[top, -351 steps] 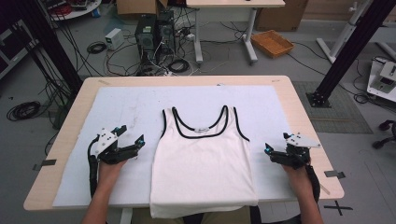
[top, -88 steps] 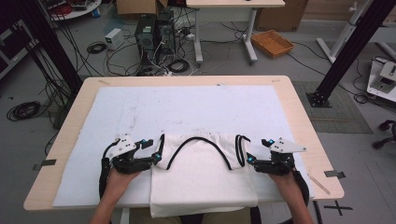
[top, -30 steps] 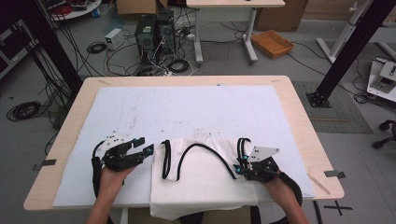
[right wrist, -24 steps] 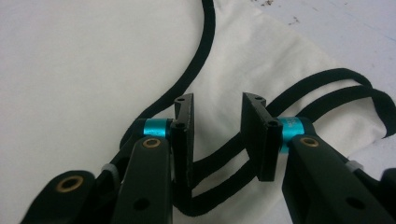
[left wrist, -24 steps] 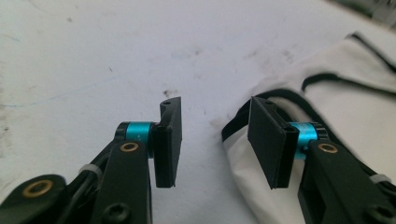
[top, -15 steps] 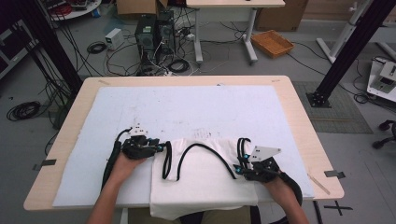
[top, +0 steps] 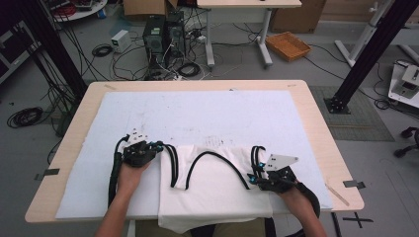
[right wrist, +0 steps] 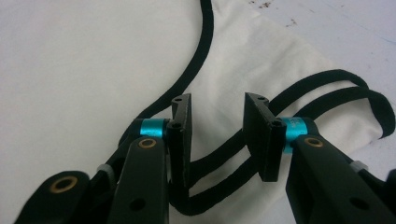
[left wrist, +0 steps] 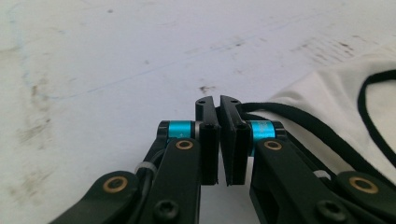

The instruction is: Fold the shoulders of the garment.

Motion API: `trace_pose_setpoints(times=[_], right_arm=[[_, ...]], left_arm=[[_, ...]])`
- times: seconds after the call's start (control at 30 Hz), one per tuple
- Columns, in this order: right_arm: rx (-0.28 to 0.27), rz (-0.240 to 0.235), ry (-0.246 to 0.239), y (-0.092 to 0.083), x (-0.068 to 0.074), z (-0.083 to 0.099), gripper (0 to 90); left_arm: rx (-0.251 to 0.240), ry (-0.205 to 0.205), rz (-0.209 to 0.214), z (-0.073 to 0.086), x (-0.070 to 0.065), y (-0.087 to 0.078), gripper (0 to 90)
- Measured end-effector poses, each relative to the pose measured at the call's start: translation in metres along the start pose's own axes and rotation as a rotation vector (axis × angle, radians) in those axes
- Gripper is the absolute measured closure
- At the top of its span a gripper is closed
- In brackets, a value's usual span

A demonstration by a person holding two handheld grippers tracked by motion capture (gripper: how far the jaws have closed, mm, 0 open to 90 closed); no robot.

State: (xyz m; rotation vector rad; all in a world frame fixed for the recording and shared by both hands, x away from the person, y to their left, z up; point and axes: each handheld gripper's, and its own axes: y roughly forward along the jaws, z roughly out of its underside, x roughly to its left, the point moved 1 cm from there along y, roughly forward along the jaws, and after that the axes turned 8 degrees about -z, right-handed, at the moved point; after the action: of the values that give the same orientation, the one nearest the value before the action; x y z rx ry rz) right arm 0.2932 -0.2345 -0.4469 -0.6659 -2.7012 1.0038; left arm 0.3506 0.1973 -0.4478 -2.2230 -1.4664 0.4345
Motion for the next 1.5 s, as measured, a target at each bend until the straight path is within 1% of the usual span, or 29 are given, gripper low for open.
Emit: trace_pose_setpoints(times=[0.03, 0.07, 0.1, 0.13, 0.17, 0.2, 0.3, 0.4, 0.5, 0.57, 0.6, 0.63, 0.67, 0.73, 0.77, 0.8, 0.83, 0.87, 0.9, 0.93, 1.07, 1.13, 1.17, 1.2, 1.23, 1.37, 1.43, 1.47, 1.5], right_arm=[[0.000, 0.000, 0.000, 0.000, 0.000, 0.000, 63.1], [0.001, -0.001, -0.004, 0.000, 0.000, 0.000, 62.7], [0.003, -0.001, -0.003, 0.000, 0.000, 0.000, 62.2], [0.000, 0.001, -0.006, 0.000, 0.000, 0.000, 61.7], [-0.005, 0.006, 0.000, -0.002, 0.000, 0.001, 60.9], [-0.005, 0.006, 0.000, -0.002, 0.000, 0.001, 60.9], [-0.016, 0.013, 0.008, -0.004, -0.001, 0.001, 60.3], [-0.025, 0.020, 0.011, -0.007, -0.001, 0.002, 59.2], [-0.036, 0.028, 0.014, -0.010, 0.000, 0.001, 57.5], [-0.038, 0.016, 0.010, -0.013, 0.001, 0.001, 57.4], [-0.034, -0.008, 0.006, -0.013, 0.003, 0.002, 57.4], [-0.012, -0.049, -0.020, -0.012, 0.008, 0.003, 57.7], [-0.012, -0.049, -0.020, -0.012, 0.008, 0.003, 57.7], [0.019, -0.064, -0.035, -0.009, 0.011, 0.005, 60.8], [0.035, -0.060, -0.036, -0.008, 0.011, 0.005, 62.9], [0.064, -0.052, -0.038, -0.005, 0.010, 0.007, 69.3], [0.071, -0.055, -0.041, -0.004, 0.009, 0.007, 72.9], [0.071, -0.055, -0.041, -0.004, 0.009, 0.007, 72.9], [0.074, -0.061, -0.043, -0.004, 0.009, 0.008, 78.1], [0.074, -0.072, -0.040, -0.004, 0.009, 0.008, 83.3], [0.065, -0.082, -0.036, -0.005, 0.009, 0.008, 85.9], [0.026, -0.084, -0.032, -0.010, 0.009, 0.007, 85.9], [0.026, -0.084, -0.032, -0.010, 0.009, 0.007, 85.9], [-0.041, -0.080, -0.022, -0.023, 0.009, 0.004, 85.9], [-0.044, -0.079, -0.022, -0.025, 0.009, 0.003, 85.9], [-0.047, -0.087, -0.015, -0.030, 0.010, 0.005, 85.9], [-0.046, -0.119, -0.019, -0.031, 0.011, 0.006, 85.5], [-0.043, -0.103, -0.020, -0.032, 0.011, 0.006, 69.5], [-0.060, -0.061, -0.002, -0.031, 0.009, 0.006, 54.8]], left_arm=[[-0.002, -0.018, -0.019, 0.001, 0.000, 0.000, 84.1], [0.002, -0.041, -0.032, 0.001, 0.001, 0.000, 76.1], [0.023, -0.071, -0.031, 0.001, 0.003, -0.001, 64.2], [0.031, -0.078, -0.050, 0.001, 0.004, -0.004, 60.1], [0.030, -0.062, -0.064, 0.000, 0.003, -0.008, 58.9], [0.015, -0.044, -0.063, 0.000, 0.002, -0.013, 58.9], [-0.026, -0.020, -0.006, 0.001, -0.007, -0.031, 59.1], [-0.047, 0.012, 0.082, 0.009, -0.022, -0.046, 59.3], [-0.037, 0.033, 0.167, 0.020, -0.041, -0.057, 59.3], [-0.011, 0.057, 0.216, 0.027, -0.055, -0.061, 59.3], [0.006, 0.061, 0.240, 0.029, -0.060, -0.063, 59.4], [0.019, 0.077, 0.256, 0.031, -0.065, -0.064, 63.8], [0.028, 0.094, 0.263, 0.033, -0.068, -0.064, 63.8], [0.058, 0.124, 0.273, 0.036, -0.074, -0.061, 64.9], [0.082, 0.151, 0.272, 0.039, -0.076, -0.059, 65.1], [0.129, 0.204, 0.270, 0.043, -0.080, -0.053, 67.9], [0.129, 0.204, 0.270, 0.043, -0.080, -0.053, 70.7], [0.126, 0.229, 0.266, 0.044, -0.082, -0.052, 70.7], [0.130, 0.237, 0.266, 0.043, -0.084, -0.052, 74.5], [0.133, 0.254, 0.262, 0.042, -0.085, -0.051, 82.1], [0.143, 0.245, 0.265, 0.042, -0.085, -0.056, 85.4], [0.120, 0.222, 0.288, 0.040, -0.081, -0.065, 85.5], [0.120, 0.222, 0.288, 0.040, -0.081, -0.065, 85.4], [0.083, 0.163, 0.335, 0.036, -0.073, -0.077, 85.4], [0.078, 0.153, 0.350, 0.036, -0.071, -0.081, 85.4], [0.079, 0.137, 0.372, 0.041, -0.066, -0.083, 85.0], [0.060, 0.124, 0.392, 0.042, -0.064, -0.082, 83.7], [0.024, 0.116, 0.389, 0.042, -0.063, -0.081, 59.7], [-0.007, 0.096, 0.372, 0.039, -0.062, -0.079, 49.9]])
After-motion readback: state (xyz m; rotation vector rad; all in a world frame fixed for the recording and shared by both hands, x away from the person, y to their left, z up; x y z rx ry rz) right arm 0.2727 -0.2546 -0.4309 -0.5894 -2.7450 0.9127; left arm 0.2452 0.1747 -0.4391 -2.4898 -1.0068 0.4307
